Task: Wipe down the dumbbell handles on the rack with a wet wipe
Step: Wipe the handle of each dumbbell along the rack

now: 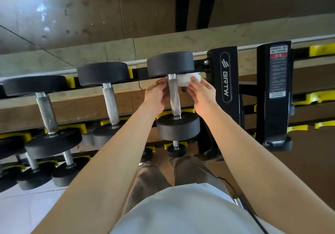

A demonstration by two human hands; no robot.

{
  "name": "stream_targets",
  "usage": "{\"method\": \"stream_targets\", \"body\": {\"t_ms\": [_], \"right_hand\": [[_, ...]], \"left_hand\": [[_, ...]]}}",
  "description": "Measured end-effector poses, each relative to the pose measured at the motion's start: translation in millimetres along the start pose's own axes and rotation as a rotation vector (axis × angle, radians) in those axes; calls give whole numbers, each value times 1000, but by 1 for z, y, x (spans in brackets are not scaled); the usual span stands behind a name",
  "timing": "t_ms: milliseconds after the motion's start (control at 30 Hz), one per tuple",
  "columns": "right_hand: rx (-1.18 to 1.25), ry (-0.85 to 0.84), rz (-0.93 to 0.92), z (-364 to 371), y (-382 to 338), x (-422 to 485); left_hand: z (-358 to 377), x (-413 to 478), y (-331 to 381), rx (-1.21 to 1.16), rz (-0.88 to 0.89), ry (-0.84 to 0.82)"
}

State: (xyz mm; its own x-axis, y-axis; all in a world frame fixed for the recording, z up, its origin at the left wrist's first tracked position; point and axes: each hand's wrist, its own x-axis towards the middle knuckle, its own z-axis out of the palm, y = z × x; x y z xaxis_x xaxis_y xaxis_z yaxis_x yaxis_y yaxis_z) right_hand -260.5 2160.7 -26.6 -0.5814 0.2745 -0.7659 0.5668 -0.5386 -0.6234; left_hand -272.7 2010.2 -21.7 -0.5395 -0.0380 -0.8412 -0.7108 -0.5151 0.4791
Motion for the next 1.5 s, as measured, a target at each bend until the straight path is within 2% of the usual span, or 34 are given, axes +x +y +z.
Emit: {"method": "stream_targets", "body": {"t_ms": [133, 233, 333, 433, 633, 833, 900, 1000, 1067, 1200, 1267, 1433, 1500], "right_hand": [[-362, -65, -10, 11, 11, -8], [-425, -57, -54, 6, 8, -8], [-369, -28, -82, -12, 8, -6], [-459, -6, -123, -22, 13, -10], [-1011, -193, -78, -16, 20, -11], [-1064, -32, -124, -46, 5, -16], [-1117, -74, -109, -48, 10, -20], [-1163, -239, -81, -41, 19, -23], [-1181, -304, -84, -36, 23, -24], [-1120, -284, -164, -42, 26, -29], [-1057, -216, -261, -48, 27, -38], [-770, 96, -633, -54, 44, -103], [-639, 96, -740, -51, 61, -142]], "left_hand": [[-32, -3, 3, -16, 49, 25], [-44, -7, -4, 102, 92, 27], [-35, -3, -12, 355, 124, -5], [-29, -3, -11, 674, 163, -70], [-57, -16, 1, 1103, 127, -168], [-37, -17, -22, 1314, 173, -211], [-38, -16, -26, 1361, 171, -190], [-51, -24, -18, 1452, 246, -173], [-60, -34, -7, 1430, 283, -208], [-75, -68, 5, 1228, 355, -289], [-85, -87, 6, 1127, 394, -295], [-132, -126, 0, 795, 379, -380], [-160, -134, -5, 677, 360, -397]]}}
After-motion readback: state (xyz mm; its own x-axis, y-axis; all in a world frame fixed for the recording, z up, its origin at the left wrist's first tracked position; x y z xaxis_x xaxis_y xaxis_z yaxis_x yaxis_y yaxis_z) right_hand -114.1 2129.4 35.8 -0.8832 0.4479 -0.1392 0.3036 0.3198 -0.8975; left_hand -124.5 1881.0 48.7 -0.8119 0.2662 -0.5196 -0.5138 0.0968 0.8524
